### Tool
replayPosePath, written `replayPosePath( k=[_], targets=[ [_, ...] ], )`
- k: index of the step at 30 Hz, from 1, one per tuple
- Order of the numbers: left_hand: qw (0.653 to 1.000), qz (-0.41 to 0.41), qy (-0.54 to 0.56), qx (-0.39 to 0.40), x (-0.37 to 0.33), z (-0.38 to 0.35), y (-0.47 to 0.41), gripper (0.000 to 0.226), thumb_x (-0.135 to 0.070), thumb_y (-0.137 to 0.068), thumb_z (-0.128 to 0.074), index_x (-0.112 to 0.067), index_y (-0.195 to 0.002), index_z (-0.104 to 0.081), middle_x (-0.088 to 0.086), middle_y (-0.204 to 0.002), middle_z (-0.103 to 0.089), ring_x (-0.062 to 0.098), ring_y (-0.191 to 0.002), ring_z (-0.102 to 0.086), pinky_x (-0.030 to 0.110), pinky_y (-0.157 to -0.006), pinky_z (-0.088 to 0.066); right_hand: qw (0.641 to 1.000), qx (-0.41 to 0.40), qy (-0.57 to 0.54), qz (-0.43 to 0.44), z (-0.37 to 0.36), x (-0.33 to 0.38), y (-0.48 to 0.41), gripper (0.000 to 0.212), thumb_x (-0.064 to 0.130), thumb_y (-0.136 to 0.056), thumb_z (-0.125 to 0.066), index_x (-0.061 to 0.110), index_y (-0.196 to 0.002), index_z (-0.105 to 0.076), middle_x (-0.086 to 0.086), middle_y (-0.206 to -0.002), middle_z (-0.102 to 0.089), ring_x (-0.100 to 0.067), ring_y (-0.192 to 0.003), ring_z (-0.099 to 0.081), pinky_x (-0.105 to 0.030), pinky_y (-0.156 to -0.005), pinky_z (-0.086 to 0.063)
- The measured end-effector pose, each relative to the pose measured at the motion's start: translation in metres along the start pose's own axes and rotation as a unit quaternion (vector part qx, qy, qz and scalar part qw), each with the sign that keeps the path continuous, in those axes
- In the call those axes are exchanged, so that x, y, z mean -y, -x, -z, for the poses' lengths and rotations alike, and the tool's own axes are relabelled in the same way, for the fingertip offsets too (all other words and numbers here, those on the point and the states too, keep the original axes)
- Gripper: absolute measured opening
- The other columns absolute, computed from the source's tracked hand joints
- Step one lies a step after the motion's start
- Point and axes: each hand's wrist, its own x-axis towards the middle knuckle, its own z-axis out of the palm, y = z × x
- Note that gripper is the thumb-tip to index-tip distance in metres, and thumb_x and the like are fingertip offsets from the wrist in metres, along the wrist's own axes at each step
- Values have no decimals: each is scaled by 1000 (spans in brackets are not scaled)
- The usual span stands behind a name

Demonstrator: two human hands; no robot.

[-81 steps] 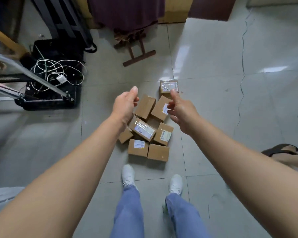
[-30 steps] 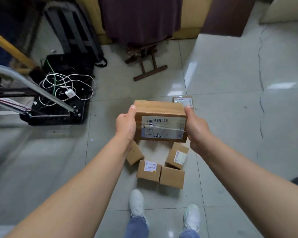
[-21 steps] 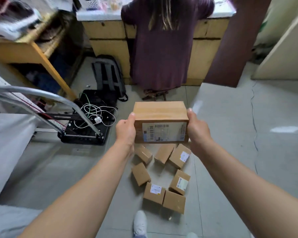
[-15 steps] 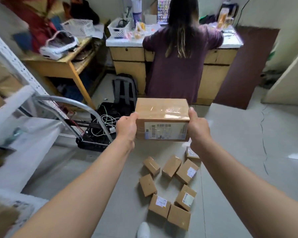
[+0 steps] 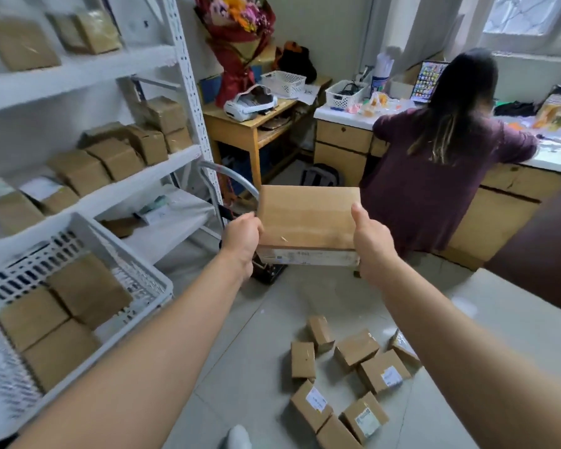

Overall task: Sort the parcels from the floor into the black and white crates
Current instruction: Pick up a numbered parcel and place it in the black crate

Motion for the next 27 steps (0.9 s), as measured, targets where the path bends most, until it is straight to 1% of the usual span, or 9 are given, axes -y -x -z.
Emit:
replayPosePath(
  k=[2, 3, 6, 9, 12, 15, 18, 23, 27],
  targets=[
    [999, -2, 6, -54, 1, 24, 8, 50, -2, -75, -41, -12, -120, -62, 12, -112, -63, 30, -104, -54, 39, -88, -45, 999, 31, 19, 10, -19, 7, 10, 46, 60, -89, -42, 16, -85, -54, 3, -84, -55, -15, -76, -52, -33, -65, -43],
    [996, -6, 23, -81, 1, 38, 13, 43, -3, -76, -42, -12, -112, -64, 11, -105, -64, 28, -98, -54, 35, -81, -46, 999, 49, 20, 11, -30, 10, 15, 49, 61, -88, -41, 14, -93, -55, 2, -86, -56, -16, -77, -53, -31, -62, -41],
    [983, 5, 99, -156, -3, 81, 20, 15, -26, -81, -51, -14, -84, -60, 9, -88, -63, 27, -85, -56, 32, -66, -45, 995, 94, 4, -18, -68, 21, 31, 58, 68, -83, -42, 16, -106, -50, -4, -104, -55, -24, -94, -55, -37, -80, -47],
    [968, 30, 151, -196, -7, 131, 21, 50, -62, -77, -52, -16, -93, -65, 6, -97, -68, 27, -92, -64, 42, -83, -53, 988, 145, -30, -44, -112, 30, 51, 71, 74, -78, -44, 13, -113, -51, -4, -109, -58, -24, -96, -57, -41, -85, -50],
    [960, 46, 176, -214, -5, 182, 23, 66, -76, -74, -50, -19, -103, -66, 8, -103, -69, 28, -93, -66, 50, -85, -54, 976, 207, -50, -47, -158, 37, 72, 82, 78, -73, -47, 17, -127, -53, -4, -114, -61, -23, -91, -60, -39, -80, -50],
    [950, 38, 170, -260, -2, 229, 26, 51, -64, -81, -56, -18, -101, -64, 10, -107, -68, 28, -94, -65, 47, -86, -54, 963, 260, -36, -54, -206, 42, 91, 88, 81, -70, -48, 17, -130, -51, -6, -113, -62, -29, -96, -61, -44, -88, -51],
    [940, 43, 171, -293, 2, 275, 26, 46, -58, -83, -58, -17, -104, -65, 10, -107, -68, 29, -95, -65, 48, -88, -53, 956, 288, -8, -53, -251, 42, 108, 88, 79, -70, -50, 15, -130, -50, -5, -108, -61, -27, -93, -61, -42, -85, -52],
    [931, 41, 182, -313, 14, 338, 17, 30, -51, -85, -59, -23, -77, -67, 0, -68, -71, 21, -65, -68, 36, -64, -57, 937, 340, 1, -80, -316, 37, 127, 74, 73, -74, -55, 12, -117, -55, -7, -100, -66, -29, -85, -66, -41, -65, -57],
    [929, 66, 153, -329, 29, 376, 5, 10, -23, -83, -56, -16, -86, -63, 0, -70, -61, 20, -66, -59, 36, -68, -49, 939, 337, 28, -61, -366, 24, 134, 83, 68, -77, -57, 8, -134, -46, -11, -122, -58, -32, -106, -58, -48, -94, -48]
  ],
)
